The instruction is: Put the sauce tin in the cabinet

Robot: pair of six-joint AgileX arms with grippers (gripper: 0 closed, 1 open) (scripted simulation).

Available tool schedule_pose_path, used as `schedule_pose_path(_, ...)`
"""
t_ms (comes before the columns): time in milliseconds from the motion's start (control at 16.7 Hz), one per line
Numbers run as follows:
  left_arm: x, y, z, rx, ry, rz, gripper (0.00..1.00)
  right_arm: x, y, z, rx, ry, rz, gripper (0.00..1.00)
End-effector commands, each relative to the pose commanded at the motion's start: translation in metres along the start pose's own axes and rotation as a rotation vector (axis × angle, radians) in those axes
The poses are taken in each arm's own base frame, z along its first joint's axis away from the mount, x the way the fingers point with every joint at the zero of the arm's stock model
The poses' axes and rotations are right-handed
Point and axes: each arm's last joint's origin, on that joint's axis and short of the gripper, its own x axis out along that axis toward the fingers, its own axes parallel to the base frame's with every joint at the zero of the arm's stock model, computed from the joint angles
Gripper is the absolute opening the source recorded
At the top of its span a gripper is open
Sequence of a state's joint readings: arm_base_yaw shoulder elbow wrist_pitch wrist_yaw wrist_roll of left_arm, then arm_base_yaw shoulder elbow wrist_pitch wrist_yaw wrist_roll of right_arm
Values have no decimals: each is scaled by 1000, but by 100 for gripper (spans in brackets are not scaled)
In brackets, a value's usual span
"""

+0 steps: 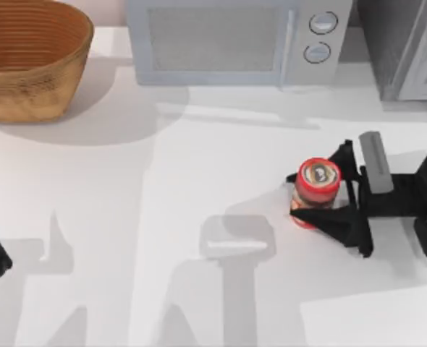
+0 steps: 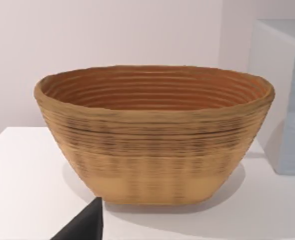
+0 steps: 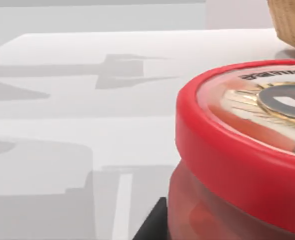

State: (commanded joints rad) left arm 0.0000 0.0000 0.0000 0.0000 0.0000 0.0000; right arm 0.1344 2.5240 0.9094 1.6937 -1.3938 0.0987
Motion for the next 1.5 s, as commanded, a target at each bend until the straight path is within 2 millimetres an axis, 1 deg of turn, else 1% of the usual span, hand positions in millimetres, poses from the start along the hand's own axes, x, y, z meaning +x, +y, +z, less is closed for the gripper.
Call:
schedule_pose_path(120, 0, 0, 0, 0, 0, 0, 100, 1, -2, 13, 11, 2, -2, 0)
schedule_pose_path(300, 0, 0, 0, 0, 0, 0, 100, 0, -7, 44, -5, -1, -7, 0)
schedule_pose_path(480, 0, 0, 0, 0, 0, 0, 100, 2, -9, 70, -30, -4, -5, 0)
schedule_pose_path(780, 0, 0, 0, 0, 0, 0, 100, 0, -5, 101, 16, 1, -12, 0)
schedule_pose_path(960, 0, 0, 0, 0, 0, 0, 100, 0, 0, 133, -4, -2, -10, 0)
schedule_pose_path(1020, 0, 0, 0, 0, 0, 0, 100, 0, 1, 140, -4, -1, -7, 0)
schedule_pose_path(1140, 0, 0, 0, 0, 0, 0, 100, 0, 3, 147, -4, -1, 0, 0)
schedule_pose_path(1500, 0, 0, 0, 0, 0, 0, 100, 0, 4, 147, 8, 0, -5, 0)
